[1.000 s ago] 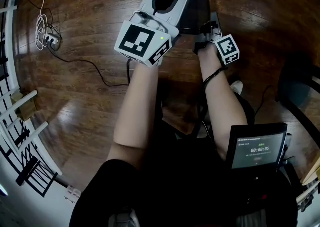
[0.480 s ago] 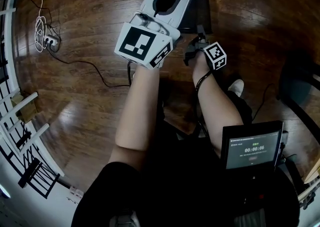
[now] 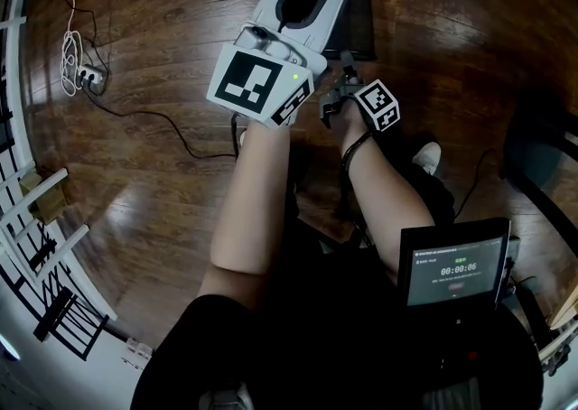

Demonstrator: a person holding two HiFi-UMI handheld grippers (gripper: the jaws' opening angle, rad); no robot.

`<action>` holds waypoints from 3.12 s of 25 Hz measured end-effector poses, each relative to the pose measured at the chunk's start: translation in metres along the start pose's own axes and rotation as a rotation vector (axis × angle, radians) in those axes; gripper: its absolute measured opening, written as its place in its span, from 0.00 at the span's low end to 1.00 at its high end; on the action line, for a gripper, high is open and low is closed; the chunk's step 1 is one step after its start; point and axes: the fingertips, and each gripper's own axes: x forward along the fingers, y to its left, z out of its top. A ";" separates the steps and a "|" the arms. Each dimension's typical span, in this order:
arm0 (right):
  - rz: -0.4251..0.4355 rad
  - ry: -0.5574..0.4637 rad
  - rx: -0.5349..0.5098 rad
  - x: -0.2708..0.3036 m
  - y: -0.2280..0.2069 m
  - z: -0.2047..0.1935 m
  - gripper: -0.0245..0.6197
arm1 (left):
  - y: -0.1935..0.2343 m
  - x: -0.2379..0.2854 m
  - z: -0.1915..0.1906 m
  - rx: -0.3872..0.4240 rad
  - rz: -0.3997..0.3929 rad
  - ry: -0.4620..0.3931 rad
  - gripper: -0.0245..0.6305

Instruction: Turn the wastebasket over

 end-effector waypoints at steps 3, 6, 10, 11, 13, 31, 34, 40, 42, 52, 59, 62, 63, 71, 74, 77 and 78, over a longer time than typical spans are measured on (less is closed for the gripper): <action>-0.038 0.001 0.097 0.004 -0.001 0.002 0.35 | 0.001 -0.002 0.007 0.002 0.009 -0.002 0.04; -0.047 -0.006 0.212 0.010 -0.005 0.009 0.37 | 0.000 -0.006 0.013 0.002 0.019 -0.009 0.04; -0.018 -0.017 0.298 0.021 -0.022 0.021 0.35 | -0.002 -0.005 0.012 -0.001 0.023 -0.006 0.04; -0.014 -0.021 0.306 0.021 -0.025 0.024 0.30 | -0.002 -0.005 0.012 -0.004 0.024 -0.006 0.04; -0.005 -0.015 0.308 0.022 -0.026 0.027 0.24 | -0.004 -0.005 0.013 -0.007 0.025 -0.007 0.04; 0.124 0.023 0.088 0.030 0.028 0.041 0.08 | -0.003 -0.007 0.016 -0.001 0.031 -0.016 0.04; 0.149 0.068 -0.062 0.038 0.032 0.048 0.08 | -0.002 -0.007 0.015 0.000 0.031 -0.020 0.04; 0.115 0.161 -0.247 0.043 0.049 0.062 0.09 | 0.003 -0.008 0.016 0.002 0.029 -0.030 0.04; 0.093 0.206 -0.348 0.043 0.051 0.067 0.09 | 0.007 -0.008 0.014 -0.005 0.035 -0.035 0.04; -0.087 0.455 -1.155 0.046 0.048 0.078 0.07 | 0.017 -0.013 0.008 -0.015 0.041 -0.044 0.04; -0.072 0.657 -1.551 0.049 0.045 0.033 0.07 | 0.021 -0.013 0.011 -0.023 0.046 -0.059 0.04; -0.038 0.743 -1.730 0.043 0.049 0.010 0.07 | 0.022 -0.014 0.011 -0.018 0.051 -0.057 0.04; -0.025 0.774 -1.791 0.040 0.048 0.002 0.07 | 0.022 -0.015 0.010 -0.016 0.052 -0.054 0.04; 0.073 0.941 -2.065 0.030 0.031 -0.034 0.07 | 0.024 -0.015 0.010 -0.012 0.059 -0.052 0.04; 0.055 0.975 -2.133 0.029 0.019 -0.033 0.07 | 0.024 -0.016 0.012 -0.011 0.062 -0.055 0.04; 0.039 0.999 -2.194 0.028 0.006 -0.028 0.07 | 0.025 -0.016 0.011 -0.009 0.066 -0.053 0.04; 0.031 1.003 -2.208 0.028 0.004 -0.026 0.07 | 0.024 -0.015 0.010 -0.009 0.066 -0.051 0.04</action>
